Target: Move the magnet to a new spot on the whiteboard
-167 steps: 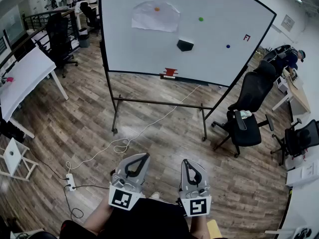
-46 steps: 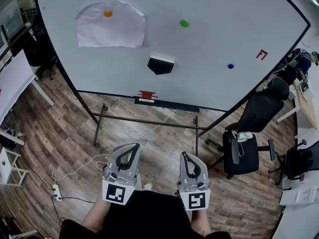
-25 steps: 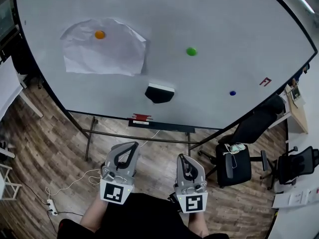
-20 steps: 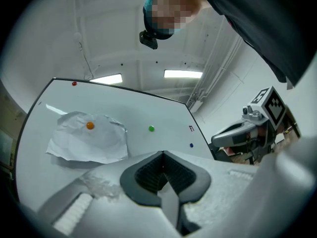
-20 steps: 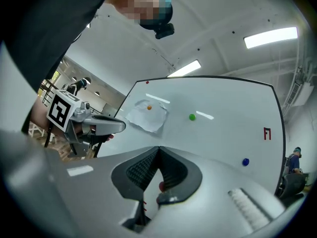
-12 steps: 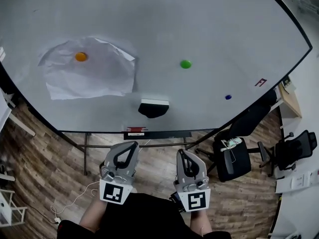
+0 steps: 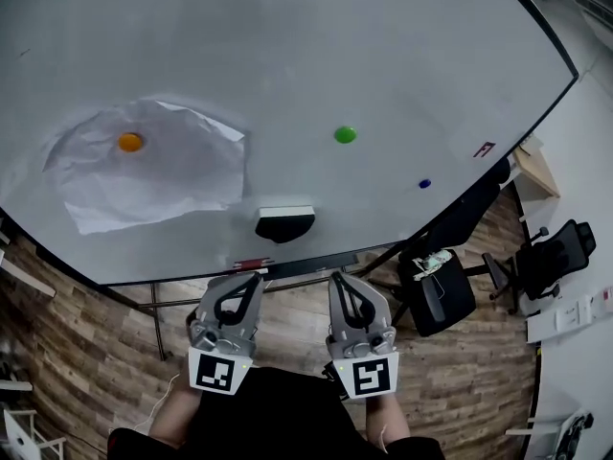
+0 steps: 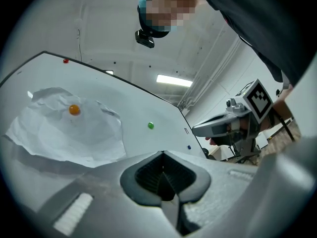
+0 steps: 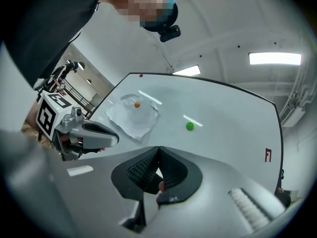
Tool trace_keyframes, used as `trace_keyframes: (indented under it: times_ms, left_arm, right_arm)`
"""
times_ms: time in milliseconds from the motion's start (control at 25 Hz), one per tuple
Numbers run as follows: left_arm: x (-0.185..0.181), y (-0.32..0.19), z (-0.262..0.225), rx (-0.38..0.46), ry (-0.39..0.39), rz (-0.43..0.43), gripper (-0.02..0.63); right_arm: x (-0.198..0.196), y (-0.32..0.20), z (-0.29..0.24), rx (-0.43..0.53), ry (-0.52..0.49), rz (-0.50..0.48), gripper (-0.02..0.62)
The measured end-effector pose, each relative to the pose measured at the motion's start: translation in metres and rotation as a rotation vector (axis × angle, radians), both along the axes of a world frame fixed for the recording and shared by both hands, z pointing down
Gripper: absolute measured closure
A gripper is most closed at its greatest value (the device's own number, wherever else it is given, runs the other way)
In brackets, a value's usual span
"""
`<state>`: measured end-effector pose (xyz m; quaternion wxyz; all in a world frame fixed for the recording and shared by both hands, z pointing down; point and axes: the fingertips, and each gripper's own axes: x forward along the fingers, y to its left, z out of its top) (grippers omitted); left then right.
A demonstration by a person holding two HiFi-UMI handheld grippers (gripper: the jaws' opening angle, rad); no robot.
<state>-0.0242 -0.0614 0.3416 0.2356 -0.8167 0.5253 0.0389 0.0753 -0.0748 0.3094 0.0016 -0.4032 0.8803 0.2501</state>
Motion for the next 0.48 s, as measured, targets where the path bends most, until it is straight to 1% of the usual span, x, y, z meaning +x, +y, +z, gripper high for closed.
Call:
trace_keyframes:
  times_ms: [120, 240, 480]
  left_arm:
    - [-0.005, -0.005, -0.003, 0.010, 0.004, 0.019, 0.604]
    - [-0.009, -0.008, -0.008, 0.031, 0.002, 0.037, 0.604]
    - [-0.015, -0.017, -0.015, 0.044, 0.015, 0.048, 0.604]
  right_arm:
    - [-0.007, -0.008, -0.005, 0.013, 0.002, 0.021, 0.592]
    - [-0.012, -0.013, -0.013, 0.049, 0.016, 0.031, 0.592]
    - [-0.018, -0.026, -0.028, 0.097, 0.030, 0.037, 0.592]
